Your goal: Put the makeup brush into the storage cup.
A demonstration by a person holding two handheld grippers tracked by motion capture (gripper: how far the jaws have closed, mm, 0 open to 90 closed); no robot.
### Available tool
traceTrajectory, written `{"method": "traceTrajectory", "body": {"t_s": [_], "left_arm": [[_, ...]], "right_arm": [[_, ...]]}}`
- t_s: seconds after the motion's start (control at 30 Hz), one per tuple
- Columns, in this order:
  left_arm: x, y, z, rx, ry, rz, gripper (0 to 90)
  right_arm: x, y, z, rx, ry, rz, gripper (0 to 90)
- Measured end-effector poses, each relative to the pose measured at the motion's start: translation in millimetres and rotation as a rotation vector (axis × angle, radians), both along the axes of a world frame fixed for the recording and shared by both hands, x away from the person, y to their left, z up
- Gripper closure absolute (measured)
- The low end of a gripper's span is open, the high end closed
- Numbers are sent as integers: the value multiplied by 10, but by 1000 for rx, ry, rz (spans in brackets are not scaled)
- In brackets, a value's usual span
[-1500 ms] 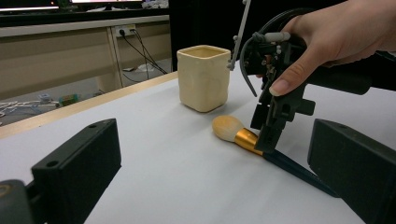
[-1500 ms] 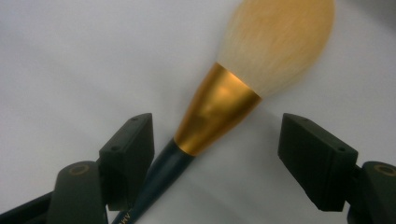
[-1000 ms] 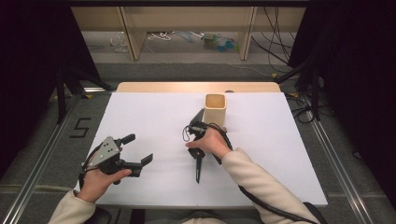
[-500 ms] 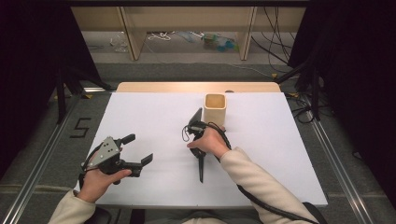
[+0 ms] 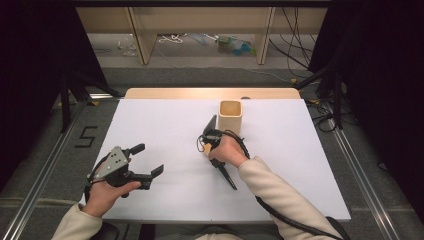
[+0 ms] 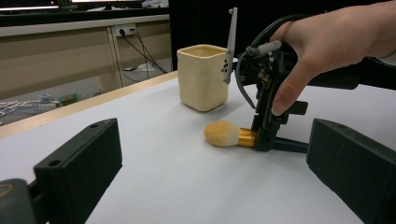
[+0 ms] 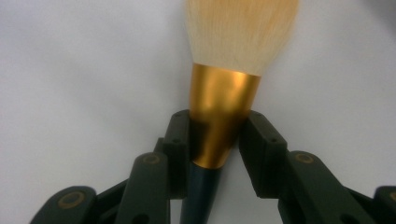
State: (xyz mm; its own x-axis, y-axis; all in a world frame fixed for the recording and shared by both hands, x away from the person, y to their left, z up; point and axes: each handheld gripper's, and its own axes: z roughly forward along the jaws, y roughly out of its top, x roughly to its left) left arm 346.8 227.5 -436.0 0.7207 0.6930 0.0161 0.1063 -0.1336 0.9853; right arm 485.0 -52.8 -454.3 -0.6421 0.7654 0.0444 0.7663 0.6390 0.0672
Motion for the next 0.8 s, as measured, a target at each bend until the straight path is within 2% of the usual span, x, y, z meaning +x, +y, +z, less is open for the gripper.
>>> {"method": "traceTrajectory", "body": {"t_s": [0.43, 0.47, 0.57, 0.6, 0.8], "left_arm": [[0, 0, 0, 0, 0, 0, 32], [0, 1, 0, 0, 0, 0, 33], [-3, -3, -3, -6, 6, 2, 33], [-3, -3, -3, -7, 7, 2, 34], [-4, -3, -2, -6, 6, 3, 35]], "right_arm": [[2, -37, 7, 28, 7, 18, 660], [5, -58, -1, 50, -10, 32, 661], [0, -71, 3, 66, -9, 34, 662], [-9, -79, 9, 85, -7, 36, 663], [-30, -100, 59, 119, -27, 44, 664]]}}
